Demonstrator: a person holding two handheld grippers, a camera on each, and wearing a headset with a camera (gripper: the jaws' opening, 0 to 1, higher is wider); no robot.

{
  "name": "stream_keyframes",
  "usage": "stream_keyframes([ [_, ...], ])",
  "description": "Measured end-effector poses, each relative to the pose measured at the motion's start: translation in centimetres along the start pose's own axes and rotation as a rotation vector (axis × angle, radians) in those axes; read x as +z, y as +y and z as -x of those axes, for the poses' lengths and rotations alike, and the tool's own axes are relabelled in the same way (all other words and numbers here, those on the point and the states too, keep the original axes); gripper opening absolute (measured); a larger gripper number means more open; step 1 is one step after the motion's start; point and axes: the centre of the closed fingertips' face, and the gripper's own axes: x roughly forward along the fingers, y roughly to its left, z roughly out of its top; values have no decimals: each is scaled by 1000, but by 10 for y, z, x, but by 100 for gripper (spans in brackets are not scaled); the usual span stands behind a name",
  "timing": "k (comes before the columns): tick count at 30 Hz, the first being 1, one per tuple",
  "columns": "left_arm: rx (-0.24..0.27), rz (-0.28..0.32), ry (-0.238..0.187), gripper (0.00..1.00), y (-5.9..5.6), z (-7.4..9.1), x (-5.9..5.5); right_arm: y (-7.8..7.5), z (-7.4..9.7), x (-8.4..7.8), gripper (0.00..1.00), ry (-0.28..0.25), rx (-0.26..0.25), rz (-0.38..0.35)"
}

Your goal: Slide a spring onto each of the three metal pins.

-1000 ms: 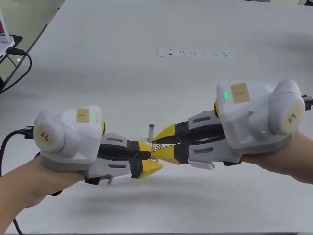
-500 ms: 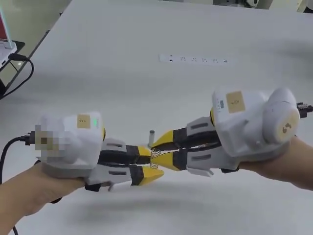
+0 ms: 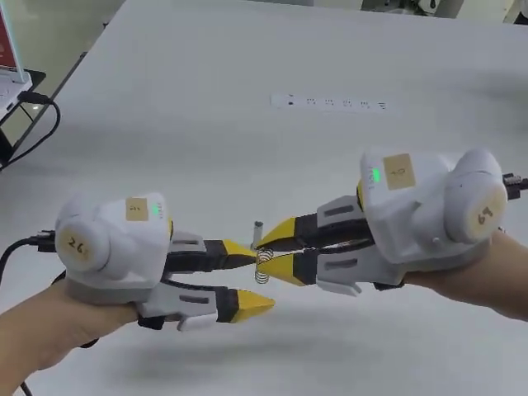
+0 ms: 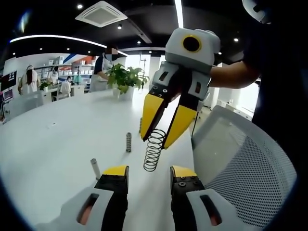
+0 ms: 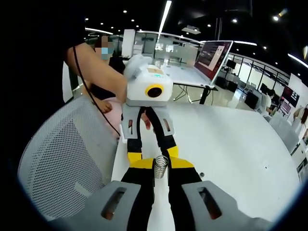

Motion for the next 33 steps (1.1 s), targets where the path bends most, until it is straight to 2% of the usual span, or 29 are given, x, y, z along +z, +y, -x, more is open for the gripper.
stream_keyframes([
  [6, 31, 15, -12, 35, 6, 5, -1, -1, 0, -2, 7, 4, -9, 1],
  [9, 48, 30, -9, 43, 8, 6, -5, -2, 1, -3, 7, 7, -14, 1],
  [12, 62, 38, -6, 45, 9, 9, -9, -2, 1, -4, 7, 8, -17, 0],
  [16, 100, 67, -2, 60, 14, 13, -15, -4, 2, -6, 7, 12, -24, -2],
  [24, 147, 99, -8, 75, 25, 21, -18, -5, 3, -10, 7, 18, -36, -4],
  [28, 188, 123, -15, 89, 32, 25, -19, -6, 4, -11, 7, 18, -43, -7],
  [33, 208, 134, -14, 96, 35, 28, -21, -7, 4, -13, 7, 23, -48, -10],
])
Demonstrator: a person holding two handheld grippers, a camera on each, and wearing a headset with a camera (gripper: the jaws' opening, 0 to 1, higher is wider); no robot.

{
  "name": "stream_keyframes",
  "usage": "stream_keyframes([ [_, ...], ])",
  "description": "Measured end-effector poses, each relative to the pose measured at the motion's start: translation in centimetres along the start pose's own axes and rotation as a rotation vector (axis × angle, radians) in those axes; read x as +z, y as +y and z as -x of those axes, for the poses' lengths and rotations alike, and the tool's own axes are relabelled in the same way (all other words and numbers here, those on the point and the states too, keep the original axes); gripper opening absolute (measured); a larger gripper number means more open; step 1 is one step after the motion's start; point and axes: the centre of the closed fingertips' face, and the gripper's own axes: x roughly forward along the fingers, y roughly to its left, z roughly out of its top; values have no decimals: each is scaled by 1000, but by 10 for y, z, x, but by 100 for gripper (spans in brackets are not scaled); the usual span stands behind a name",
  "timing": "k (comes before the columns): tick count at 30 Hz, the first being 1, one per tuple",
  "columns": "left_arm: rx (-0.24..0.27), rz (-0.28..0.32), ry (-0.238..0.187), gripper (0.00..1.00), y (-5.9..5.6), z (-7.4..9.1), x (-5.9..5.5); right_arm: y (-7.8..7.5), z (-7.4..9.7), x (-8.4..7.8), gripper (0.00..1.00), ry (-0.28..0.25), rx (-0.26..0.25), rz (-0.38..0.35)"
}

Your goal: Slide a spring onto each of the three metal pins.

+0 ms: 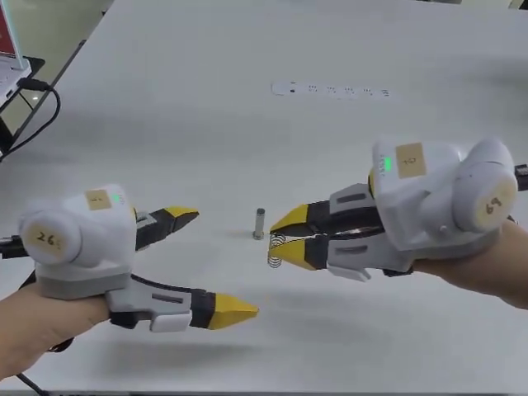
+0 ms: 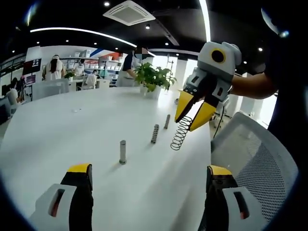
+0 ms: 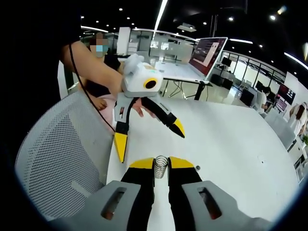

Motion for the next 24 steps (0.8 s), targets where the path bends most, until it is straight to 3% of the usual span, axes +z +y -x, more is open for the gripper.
stream_keyframes([
  [24, 19, 23, -10, 98, 2, 6, 0, -11, -6, -1, 7, 3, -12, 9],
])
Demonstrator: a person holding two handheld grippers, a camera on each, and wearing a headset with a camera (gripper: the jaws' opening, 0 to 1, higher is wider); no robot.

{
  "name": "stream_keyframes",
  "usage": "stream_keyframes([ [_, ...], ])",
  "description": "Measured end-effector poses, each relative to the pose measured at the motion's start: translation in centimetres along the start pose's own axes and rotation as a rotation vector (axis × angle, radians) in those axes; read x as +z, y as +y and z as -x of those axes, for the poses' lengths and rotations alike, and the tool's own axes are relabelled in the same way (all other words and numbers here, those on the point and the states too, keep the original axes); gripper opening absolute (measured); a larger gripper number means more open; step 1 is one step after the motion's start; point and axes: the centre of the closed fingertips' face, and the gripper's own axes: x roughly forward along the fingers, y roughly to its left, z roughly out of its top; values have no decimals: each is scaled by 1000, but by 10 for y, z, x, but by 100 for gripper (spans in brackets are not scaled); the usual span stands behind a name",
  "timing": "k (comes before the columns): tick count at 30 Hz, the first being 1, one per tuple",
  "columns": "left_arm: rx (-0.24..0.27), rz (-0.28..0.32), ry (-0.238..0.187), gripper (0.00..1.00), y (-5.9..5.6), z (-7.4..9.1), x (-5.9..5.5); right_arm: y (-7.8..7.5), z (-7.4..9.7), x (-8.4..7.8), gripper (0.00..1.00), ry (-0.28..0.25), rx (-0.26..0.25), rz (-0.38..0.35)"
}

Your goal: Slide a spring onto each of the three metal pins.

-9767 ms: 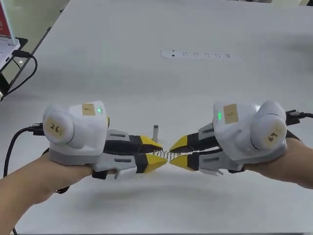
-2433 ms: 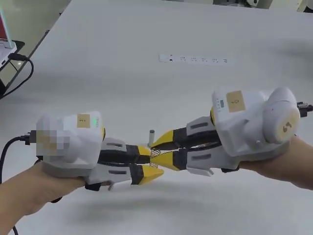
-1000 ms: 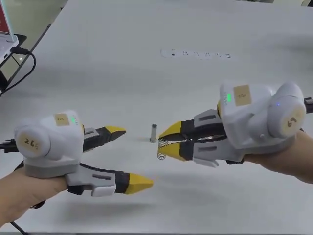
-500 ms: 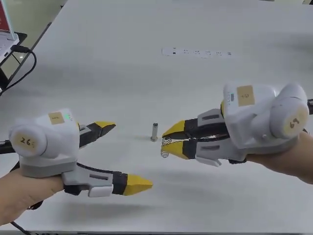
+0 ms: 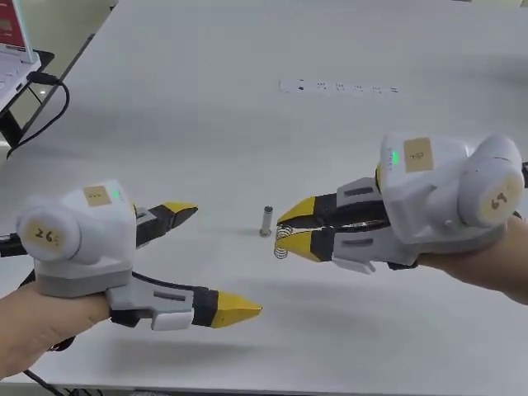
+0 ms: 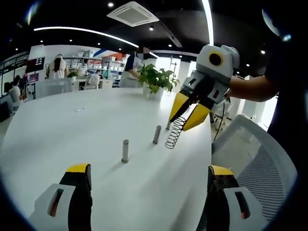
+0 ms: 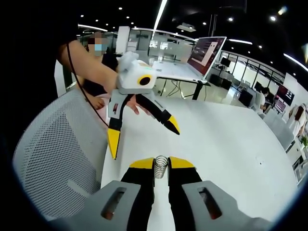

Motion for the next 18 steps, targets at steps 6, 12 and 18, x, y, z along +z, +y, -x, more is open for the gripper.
stream_keyframes([
  [6, 4, 11, 5, 98, 1, 2, -3, -5, -3, -1, 7, 2, 0, 2],
  [12, 6, 8, 1, 98, 3, 1, -1, -14, -7, -2, 7, 4, -8, 3],
  [18, 5, 13, 2, 98, 5, 1, -2, -26, -11, -4, 7, -2, -21, -16],
])
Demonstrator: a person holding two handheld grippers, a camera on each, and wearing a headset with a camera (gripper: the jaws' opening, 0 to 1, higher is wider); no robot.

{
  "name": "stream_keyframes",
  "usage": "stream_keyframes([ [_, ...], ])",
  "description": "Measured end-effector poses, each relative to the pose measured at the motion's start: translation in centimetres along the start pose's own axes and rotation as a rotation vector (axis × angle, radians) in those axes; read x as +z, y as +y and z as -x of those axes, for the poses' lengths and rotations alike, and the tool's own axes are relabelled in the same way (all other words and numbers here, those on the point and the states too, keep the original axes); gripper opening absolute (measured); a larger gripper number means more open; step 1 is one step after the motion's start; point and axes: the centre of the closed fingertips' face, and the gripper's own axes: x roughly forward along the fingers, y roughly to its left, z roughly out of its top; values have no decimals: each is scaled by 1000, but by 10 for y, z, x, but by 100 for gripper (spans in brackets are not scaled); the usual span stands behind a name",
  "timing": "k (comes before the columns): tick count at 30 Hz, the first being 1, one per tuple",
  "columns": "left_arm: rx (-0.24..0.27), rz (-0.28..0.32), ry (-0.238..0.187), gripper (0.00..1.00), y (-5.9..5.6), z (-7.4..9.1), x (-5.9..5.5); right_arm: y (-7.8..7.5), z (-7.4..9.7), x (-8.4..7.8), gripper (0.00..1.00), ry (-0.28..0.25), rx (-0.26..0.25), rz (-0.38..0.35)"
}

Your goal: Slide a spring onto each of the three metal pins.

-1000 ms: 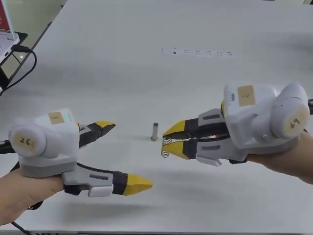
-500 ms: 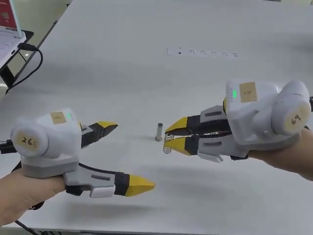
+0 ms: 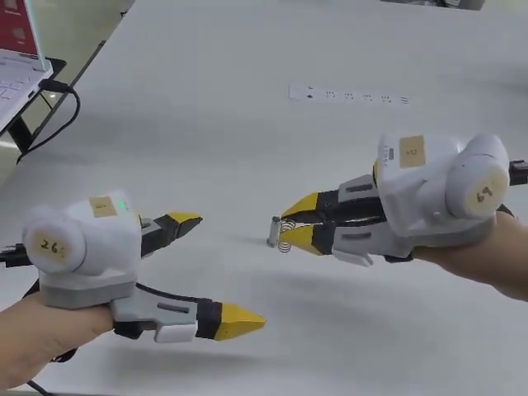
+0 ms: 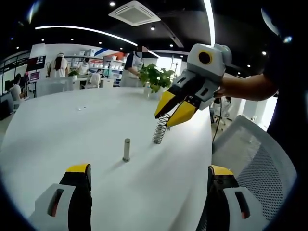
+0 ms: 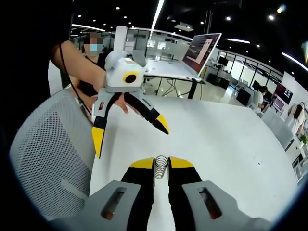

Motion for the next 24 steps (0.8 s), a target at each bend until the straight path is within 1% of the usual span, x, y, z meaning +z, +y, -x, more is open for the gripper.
stream_keyframes([
  [3, -1, 0, 4, 98, 0, 0, -1, -7, -2, 0, 7, -15, -13, -23],
  [8, 0, 6, -8, 98, 1, 0, 1, -15, -6, -1, 7, -8, -26, -14],
  [11, 6, -4, 2, 98, 3, 0, -1, -20, -8, -1, 7, -6, -37, -10],
  [16, 7, 2, 2, 98, 2, 0, -2, -28, -10, 2, 7, -13, -60, -7],
  [24, 9, 1, -11, 98, 1, 1, 3, -39, -13, 0, 7, -8, -86, -12],
])
